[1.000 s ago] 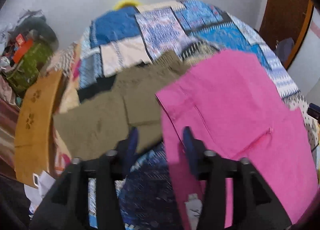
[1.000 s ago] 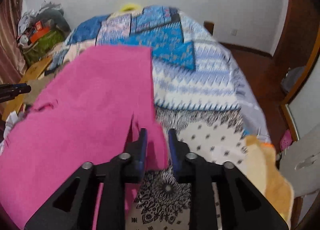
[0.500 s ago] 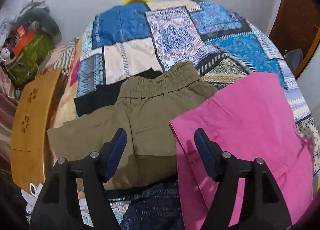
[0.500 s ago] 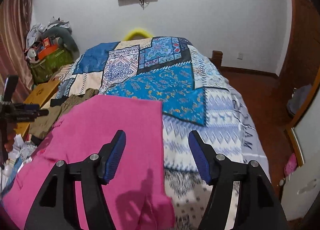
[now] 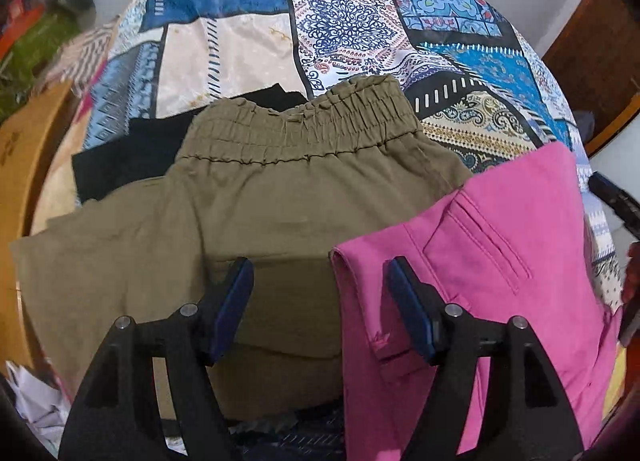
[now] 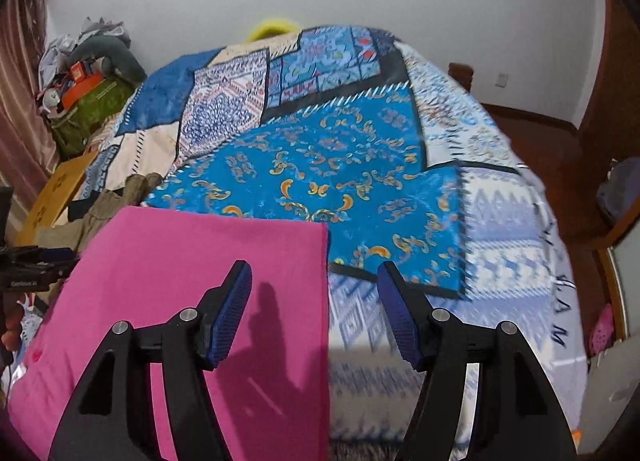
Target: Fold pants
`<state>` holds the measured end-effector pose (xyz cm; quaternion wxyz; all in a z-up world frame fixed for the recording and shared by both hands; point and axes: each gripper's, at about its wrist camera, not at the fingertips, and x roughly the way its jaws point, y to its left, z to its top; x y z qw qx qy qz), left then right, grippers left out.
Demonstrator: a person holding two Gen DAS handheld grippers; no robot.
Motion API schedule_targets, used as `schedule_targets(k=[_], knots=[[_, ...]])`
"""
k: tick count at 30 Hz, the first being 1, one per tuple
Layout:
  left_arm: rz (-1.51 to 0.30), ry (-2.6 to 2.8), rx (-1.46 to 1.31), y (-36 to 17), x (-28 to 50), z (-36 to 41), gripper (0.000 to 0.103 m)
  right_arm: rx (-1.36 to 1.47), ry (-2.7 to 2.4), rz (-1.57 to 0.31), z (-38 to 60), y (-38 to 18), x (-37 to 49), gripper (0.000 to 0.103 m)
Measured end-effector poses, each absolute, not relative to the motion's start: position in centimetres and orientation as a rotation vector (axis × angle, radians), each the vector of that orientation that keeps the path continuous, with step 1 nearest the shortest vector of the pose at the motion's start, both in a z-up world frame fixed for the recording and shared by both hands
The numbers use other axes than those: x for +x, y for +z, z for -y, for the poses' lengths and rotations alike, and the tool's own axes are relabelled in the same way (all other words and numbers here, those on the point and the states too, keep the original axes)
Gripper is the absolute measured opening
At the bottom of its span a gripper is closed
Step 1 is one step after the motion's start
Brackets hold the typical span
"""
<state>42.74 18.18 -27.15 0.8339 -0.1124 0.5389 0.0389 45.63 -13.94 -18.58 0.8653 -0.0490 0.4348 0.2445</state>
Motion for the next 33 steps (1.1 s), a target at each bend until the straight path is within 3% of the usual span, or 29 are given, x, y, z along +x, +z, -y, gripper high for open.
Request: schedule_targets(k=[2, 7, 10, 11, 12, 15, 22, 33], knots=[[-1.154, 0.06, -0.263, -27.5, 43.1, -18.3, 0.066, -0.104, 0.521, -0.926, 13.3, -19.2, 46.3, 0.061], [-1.159, -0.02, -0.299, -27.7, 43.3, -18.2, 0.046, -0.053, 0.532, -0.963, 12.4, -20.3, 47.4, 0.054], [-1.157, -0.031, -0.297, -27.7, 43.3, -17.7, 0.034, -0.032, 0.534, -0.964, 12.2, -20.2, 47.7, 0.037], [-1.155, -0.048, -0.301, -27.6, 43.3, -17.4, 0.022, -0.035, 0.532, -0.963, 12.1, -20.2, 47.7, 0.027], [-1.152, -0.031, -0.28, -27.4, 43.3, -17.0, 0.02, -0.047, 0.53, -0.959, 11.9, -20.1, 47.6, 0.015], [-1.137, 0.02, -0.182, -26.8, 43.3, -15.7, 0.011, -0.076, 0.526, -0.959, 11.5, -19.8, 47.3, 0.004], [-1.041, 0.081, -0.119, -23.2, 41.9, -15.9, 0.008, -0.09, 0.511, -0.867, 11.9, -16.7, 46.2, 0.003], [-0.813, 0.048, -0.09, -11.2, 36.0, -14.7, 0.008, -0.009, 0.534, -0.662, 14.7, -6.4, 40.6, 0.003]])
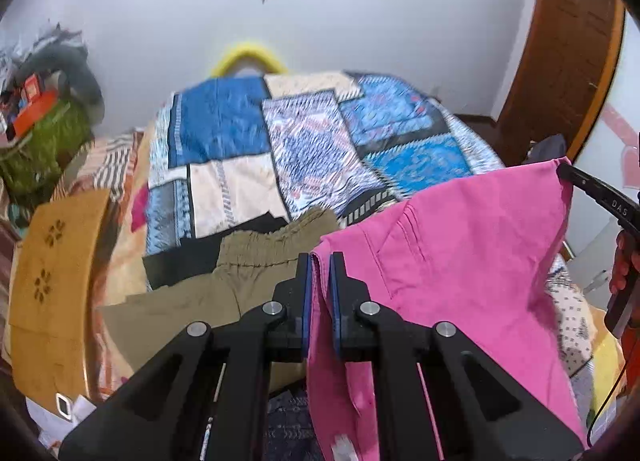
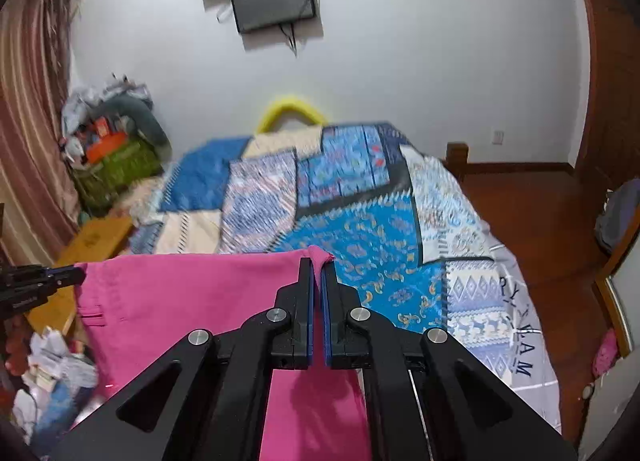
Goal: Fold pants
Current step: 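Lift the held pants edge with both tools and fold it over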
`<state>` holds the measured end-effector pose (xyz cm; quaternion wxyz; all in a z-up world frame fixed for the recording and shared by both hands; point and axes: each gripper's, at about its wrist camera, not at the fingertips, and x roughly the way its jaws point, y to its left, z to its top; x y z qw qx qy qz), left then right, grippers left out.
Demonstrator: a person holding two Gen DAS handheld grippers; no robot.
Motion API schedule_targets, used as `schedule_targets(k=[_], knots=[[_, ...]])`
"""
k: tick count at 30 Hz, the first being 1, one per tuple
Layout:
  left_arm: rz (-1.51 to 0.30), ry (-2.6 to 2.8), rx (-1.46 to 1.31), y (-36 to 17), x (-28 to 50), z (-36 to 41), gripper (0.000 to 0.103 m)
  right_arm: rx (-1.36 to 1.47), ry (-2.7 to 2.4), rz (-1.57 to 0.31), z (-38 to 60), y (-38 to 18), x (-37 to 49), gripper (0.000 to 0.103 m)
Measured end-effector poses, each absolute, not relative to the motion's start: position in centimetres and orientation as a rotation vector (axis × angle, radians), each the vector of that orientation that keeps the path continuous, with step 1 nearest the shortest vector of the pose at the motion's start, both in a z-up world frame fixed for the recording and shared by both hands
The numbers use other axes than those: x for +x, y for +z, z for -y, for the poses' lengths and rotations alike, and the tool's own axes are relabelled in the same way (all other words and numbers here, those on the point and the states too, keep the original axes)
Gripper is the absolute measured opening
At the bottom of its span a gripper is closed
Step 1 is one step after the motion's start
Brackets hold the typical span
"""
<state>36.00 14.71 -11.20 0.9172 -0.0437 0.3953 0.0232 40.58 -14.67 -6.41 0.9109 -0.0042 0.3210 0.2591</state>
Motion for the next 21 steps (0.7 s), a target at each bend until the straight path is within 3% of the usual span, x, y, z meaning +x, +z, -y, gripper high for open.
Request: schedule_targets(k=[8, 21], knots=[[-0.775, 0.028, -0.015, -9.5, 30.1, -12.2, 0.008, -0.03, 0.555, -0.636, 16.7, -4.6, 34.3, 0.003], [-0.816, 0.018, -0.047, -12.3, 21.5, -11.2, 0.006, -0.001, 0.595, -0.709, 19.7, -7.8, 24.1, 0.003]])
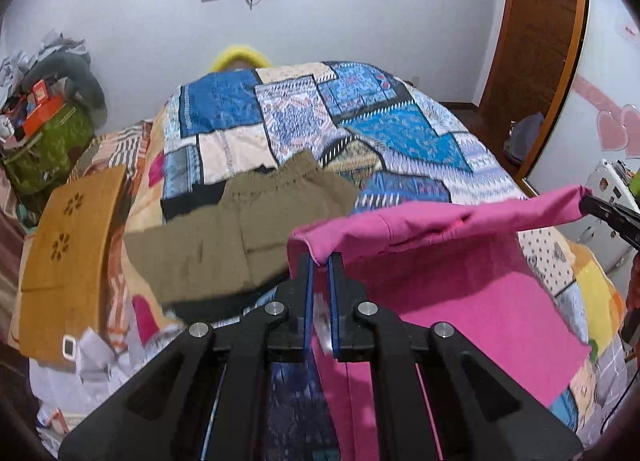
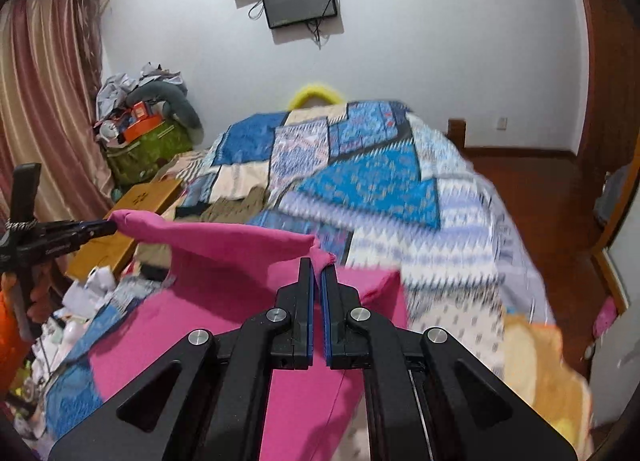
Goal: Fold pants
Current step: 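Lift the held pants edge with both tools and fold it over, then lay the folded edge down and open both tools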
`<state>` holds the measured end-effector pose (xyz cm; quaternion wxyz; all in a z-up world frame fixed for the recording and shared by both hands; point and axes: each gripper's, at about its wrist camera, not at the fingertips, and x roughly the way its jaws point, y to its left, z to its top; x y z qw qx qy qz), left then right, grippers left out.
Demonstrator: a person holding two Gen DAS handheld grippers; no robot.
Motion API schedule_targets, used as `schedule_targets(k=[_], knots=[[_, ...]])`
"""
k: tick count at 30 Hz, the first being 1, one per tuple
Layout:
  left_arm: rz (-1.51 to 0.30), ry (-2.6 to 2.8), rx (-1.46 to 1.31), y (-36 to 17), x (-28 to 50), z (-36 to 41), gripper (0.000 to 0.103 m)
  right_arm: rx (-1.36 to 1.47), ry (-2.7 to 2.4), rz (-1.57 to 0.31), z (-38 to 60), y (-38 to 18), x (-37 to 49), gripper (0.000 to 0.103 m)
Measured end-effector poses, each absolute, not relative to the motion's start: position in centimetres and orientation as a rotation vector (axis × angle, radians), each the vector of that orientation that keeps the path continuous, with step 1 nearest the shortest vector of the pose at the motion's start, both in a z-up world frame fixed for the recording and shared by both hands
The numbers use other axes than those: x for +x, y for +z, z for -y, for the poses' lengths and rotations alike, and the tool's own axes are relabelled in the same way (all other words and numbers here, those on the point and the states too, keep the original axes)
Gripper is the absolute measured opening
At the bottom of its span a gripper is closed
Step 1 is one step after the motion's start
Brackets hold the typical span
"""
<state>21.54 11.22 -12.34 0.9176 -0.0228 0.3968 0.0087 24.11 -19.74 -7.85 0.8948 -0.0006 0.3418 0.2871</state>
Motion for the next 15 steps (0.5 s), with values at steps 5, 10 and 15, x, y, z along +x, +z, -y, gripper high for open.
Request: schedule_targets(k=[5, 10, 15], knots=[[-0.867, 0.003, -0.073, -14.5, 19.1, -11.1, 0.006, 0.037, 0.593, -0.744, 20.5, -9.9, 21.3, 0.003], [-0.926, -0.01, -0.03, -17.1, 17.2, -10.1, 0.006, 0.039, 0.567, -0.793, 20.9, -12.1, 19.9, 0.003], [-0.988, -0.013, -0.019, -19.1, 16.0, -9.7, 0.006, 0.059, 0.537, -0.858, 21.9, -14.5, 18.5, 0.004]])
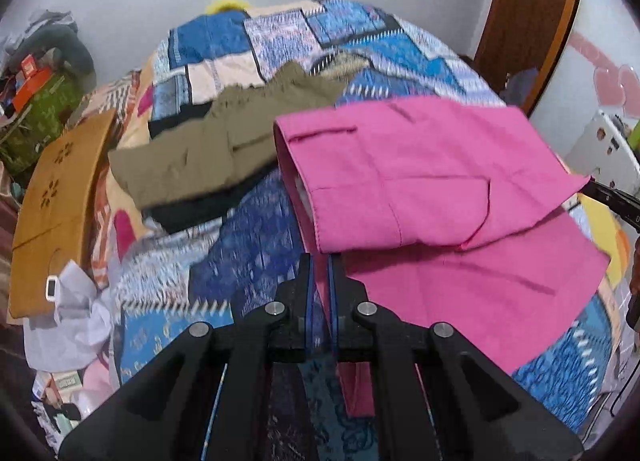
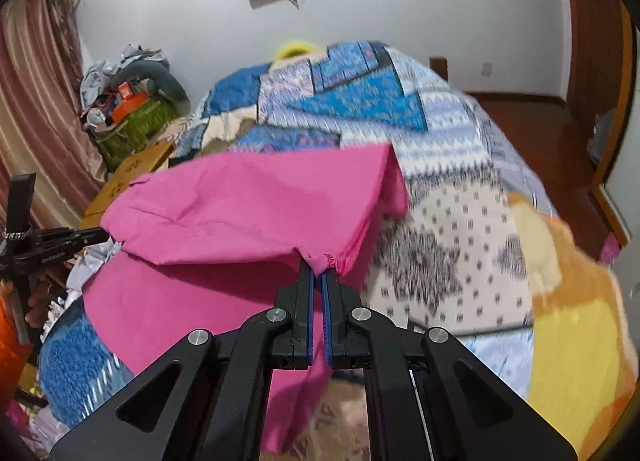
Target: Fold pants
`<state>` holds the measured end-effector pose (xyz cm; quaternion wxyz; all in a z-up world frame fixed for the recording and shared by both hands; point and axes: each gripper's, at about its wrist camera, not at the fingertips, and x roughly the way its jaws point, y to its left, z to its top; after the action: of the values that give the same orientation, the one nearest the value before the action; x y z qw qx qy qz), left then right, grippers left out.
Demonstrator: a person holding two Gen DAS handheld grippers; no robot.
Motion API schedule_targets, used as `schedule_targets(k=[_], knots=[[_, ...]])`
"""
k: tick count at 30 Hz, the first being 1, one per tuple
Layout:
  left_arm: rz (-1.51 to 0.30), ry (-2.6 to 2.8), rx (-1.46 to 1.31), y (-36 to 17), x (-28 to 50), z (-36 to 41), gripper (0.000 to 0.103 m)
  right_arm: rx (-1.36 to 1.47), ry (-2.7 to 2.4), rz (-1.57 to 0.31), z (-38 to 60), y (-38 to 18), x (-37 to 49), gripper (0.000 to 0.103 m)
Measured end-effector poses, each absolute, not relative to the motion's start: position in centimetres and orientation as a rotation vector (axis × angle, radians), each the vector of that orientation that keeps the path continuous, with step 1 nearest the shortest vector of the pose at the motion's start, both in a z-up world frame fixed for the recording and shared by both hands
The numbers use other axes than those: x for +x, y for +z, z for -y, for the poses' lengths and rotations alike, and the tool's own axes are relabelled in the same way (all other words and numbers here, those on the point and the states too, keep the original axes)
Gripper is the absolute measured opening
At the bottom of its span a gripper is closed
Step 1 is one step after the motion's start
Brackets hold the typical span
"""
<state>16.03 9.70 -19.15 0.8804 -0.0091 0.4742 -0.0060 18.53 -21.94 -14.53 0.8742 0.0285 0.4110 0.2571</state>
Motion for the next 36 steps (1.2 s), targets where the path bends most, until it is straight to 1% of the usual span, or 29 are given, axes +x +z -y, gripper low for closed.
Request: schedule_targets(k=[4, 7, 8, 9, 10, 11, 12, 13, 15, 16, 18, 19, 20, 25, 29, 32, 36], knots=[[-0.988, 0.005, 0.009, -19.2, 15.2, -9.6, 0.006, 0.06, 0.497, -0.904, 23.0, -15.9, 17.6, 0.005], [-0.972, 0.011, 0.019, -18.4, 14.9, -9.6, 0.013, 0.04, 0.466, -0.931, 23.7, -15.9, 17.1, 0.005], [-0.96, 0.016, 0.031, -17.9, 14.9, -9.5, 0.02, 0.035, 0.463, -0.927, 23.8, -15.6, 17.0, 0.005], [-0.952, 0.019, 0.041, -17.5, 14.9, -9.3, 0.034, 0.023, 0.458, -0.921, 23.9, -15.3, 16.8, 0.005], [-0.944, 0.016, 0.051, -17.1, 14.9, -9.1, 0.043, 0.006, 0.456, -0.911, 23.8, -14.7, 16.7, 0.005], [-0.94, 0.008, 0.052, -16.7, 15.0, -9.0, 0.063, -0.006, 0.462, -0.899, 23.7, -14.2, 16.5, 0.007], [-0.928, -0.005, 0.05, -16.3, 15.1, -8.8, 0.071, -0.011, 0.471, -0.891, 23.5, -13.9, 16.5, 0.014], [-0.915, -0.016, 0.052, -15.9, 15.1, -8.5, 0.071, -0.018, 0.487, -0.878, 23.2, -13.2, 16.4, 0.019], [-0.909, -0.028, 0.085, -15.4, 15.4, -7.7, 0.072, -0.036, 0.507, -0.857, 22.4, -12.6, 16.4, 0.042], [-0.909, -0.027, 0.106, -15.3, 15.6, -7.2, 0.073, -0.052, 0.524, -0.837, 21.7, -12.1, 16.2, 0.047], [-0.912, -0.033, 0.146, -15.4, 16.0, -6.3, 0.076, -0.077, 0.548, -0.819, 20.6, -11.8, 16.3, 0.064], [-0.92, -0.044, 0.163, -15.6, 16.2, -5.7, 0.076, -0.093, 0.566, -0.812, 19.8, -11.7, 16.2, 0.067], [-0.929, -0.055, 0.176, -15.8, 16.4, -5.2, 0.076, -0.109, 0.586, -0.805, 19.0, -11.7, 16.2, 0.068], [-0.948, -0.12, 0.258, -16.7, 17.1, -2.5, 0.076, -0.189, 0.678, -0.834, 15.6, -13.1, 16.8, 0.069], [-1.018, -0.157, 0.324, -18.5, 18.1, -0.3, 0.077, -0.252, 0.72, -0.888, 13.6, -14.7, 17.5, 0.069], [-0.997, -0.152, 0.401, -19.2, 18.4, 0.8, 0.079, -0.292, 0.738, -0.925, 12.7, -15.7, 18.0, 0.069], [-1.015, -0.162, 0.372, -19.0, 19.8, 0.7, 0.079, -0.306, 0.77, -0.947, 11.9, -16.4, 18.4, 0.069]])
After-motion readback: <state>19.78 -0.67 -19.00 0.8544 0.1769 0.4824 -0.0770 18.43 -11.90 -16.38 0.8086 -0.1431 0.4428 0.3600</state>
